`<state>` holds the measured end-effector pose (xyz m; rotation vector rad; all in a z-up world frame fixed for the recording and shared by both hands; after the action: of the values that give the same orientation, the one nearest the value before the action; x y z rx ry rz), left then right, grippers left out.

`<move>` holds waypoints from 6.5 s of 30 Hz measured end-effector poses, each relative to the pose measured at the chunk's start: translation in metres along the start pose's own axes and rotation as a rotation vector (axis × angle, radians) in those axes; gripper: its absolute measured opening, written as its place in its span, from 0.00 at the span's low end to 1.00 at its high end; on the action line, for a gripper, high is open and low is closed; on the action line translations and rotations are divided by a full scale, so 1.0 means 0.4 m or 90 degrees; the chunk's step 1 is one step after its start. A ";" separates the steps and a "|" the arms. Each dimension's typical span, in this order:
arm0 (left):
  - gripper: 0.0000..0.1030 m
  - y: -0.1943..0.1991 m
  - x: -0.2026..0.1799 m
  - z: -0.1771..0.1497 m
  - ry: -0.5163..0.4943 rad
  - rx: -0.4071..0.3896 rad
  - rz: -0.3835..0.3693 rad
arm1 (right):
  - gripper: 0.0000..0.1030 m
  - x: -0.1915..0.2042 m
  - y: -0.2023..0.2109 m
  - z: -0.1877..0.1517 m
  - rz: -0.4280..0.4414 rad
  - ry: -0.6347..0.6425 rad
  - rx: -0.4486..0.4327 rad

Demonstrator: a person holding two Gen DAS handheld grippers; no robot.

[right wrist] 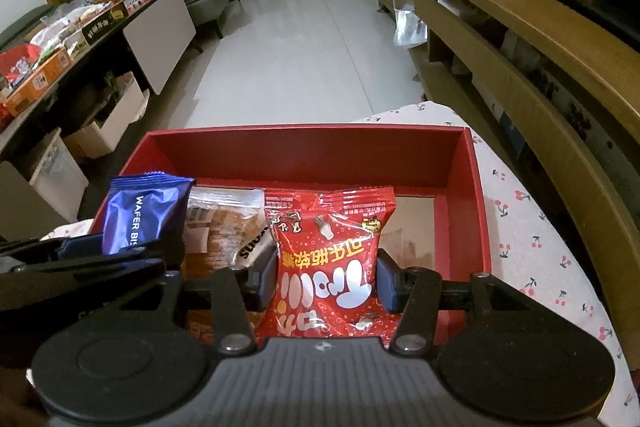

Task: Organize snacks
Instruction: 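Lower both packs into the red box and open both grippers, then move both grippers back over the remaining snacks on the table, then grasp the white jujube pack with the left gripper while the right gripper grasps the gold bar, then lift the white jujube pack and the gold bar toward the red box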

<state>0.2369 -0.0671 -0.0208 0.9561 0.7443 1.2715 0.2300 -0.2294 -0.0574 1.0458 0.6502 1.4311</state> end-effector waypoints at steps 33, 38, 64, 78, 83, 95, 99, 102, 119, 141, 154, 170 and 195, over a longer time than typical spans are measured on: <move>0.64 0.013 0.011 -0.022 0.011 0.014 0.000 | 0.58 0.019 0.033 -0.012 -0.023 0.022 -0.019; 0.65 0.037 0.015 -0.029 0.017 0.008 -0.003 | 0.59 0.024 0.055 -0.017 -0.020 0.024 -0.030; 0.76 0.122 0.059 -0.075 0.023 -0.014 -0.019 | 0.63 0.048 0.135 -0.055 -0.007 0.044 -0.060; 0.80 0.150 0.147 -0.164 0.051 0.022 -0.033 | 0.67 0.116 0.175 -0.147 0.034 0.097 -0.031; 0.79 0.159 0.189 -0.196 0.063 0.037 -0.014 | 0.67 0.164 0.150 -0.196 0.056 0.111 0.016; 0.82 0.159 0.280 -0.229 0.098 0.068 -0.028 | 0.67 0.251 0.043 -0.225 0.079 0.111 0.113; 0.82 0.157 0.294 -0.232 0.104 0.073 -0.034 | 0.67 0.278 0.006 -0.224 0.079 0.114 0.137; 0.82 0.153 0.300 -0.236 0.106 0.080 -0.043 | 0.67 0.301 -0.023 -0.228 0.072 0.116 0.145; 0.83 0.152 0.264 -0.248 0.073 0.084 -0.063 | 0.53 0.275 -0.025 -0.281 0.050 0.165 0.148; 0.83 -0.001 0.205 -0.265 0.054 0.167 -0.039 | 0.53 0.155 0.069 -0.319 0.086 0.121 0.150; 0.58 0.003 0.181 -0.292 0.052 0.183 -0.036 | 0.53 0.154 0.067 -0.316 0.086 0.130 0.152; 0.59 0.082 0.164 -0.290 0.078 0.140 -0.088 | 0.53 0.154 0.102 -0.309 0.101 0.131 0.126; 0.59 0.108 0.119 -0.260 0.047 0.102 -0.072 | 0.53 0.113 0.130 -0.281 0.073 0.111 0.089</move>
<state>0.1339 -0.0010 -0.0250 0.9856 0.9563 1.1653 0.1109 -0.1728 -0.0518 1.0891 0.8382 1.6079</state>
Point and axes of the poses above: each gripper's, at about its wrist camera, not at the fingertips, and y roughly against the way its jaws point, x to its left, z to its top, the point moved 4 cm from there along -y, roughly the way its jaws point, and after that the axes turned 12 degrees about x, right-handed, at the moved point
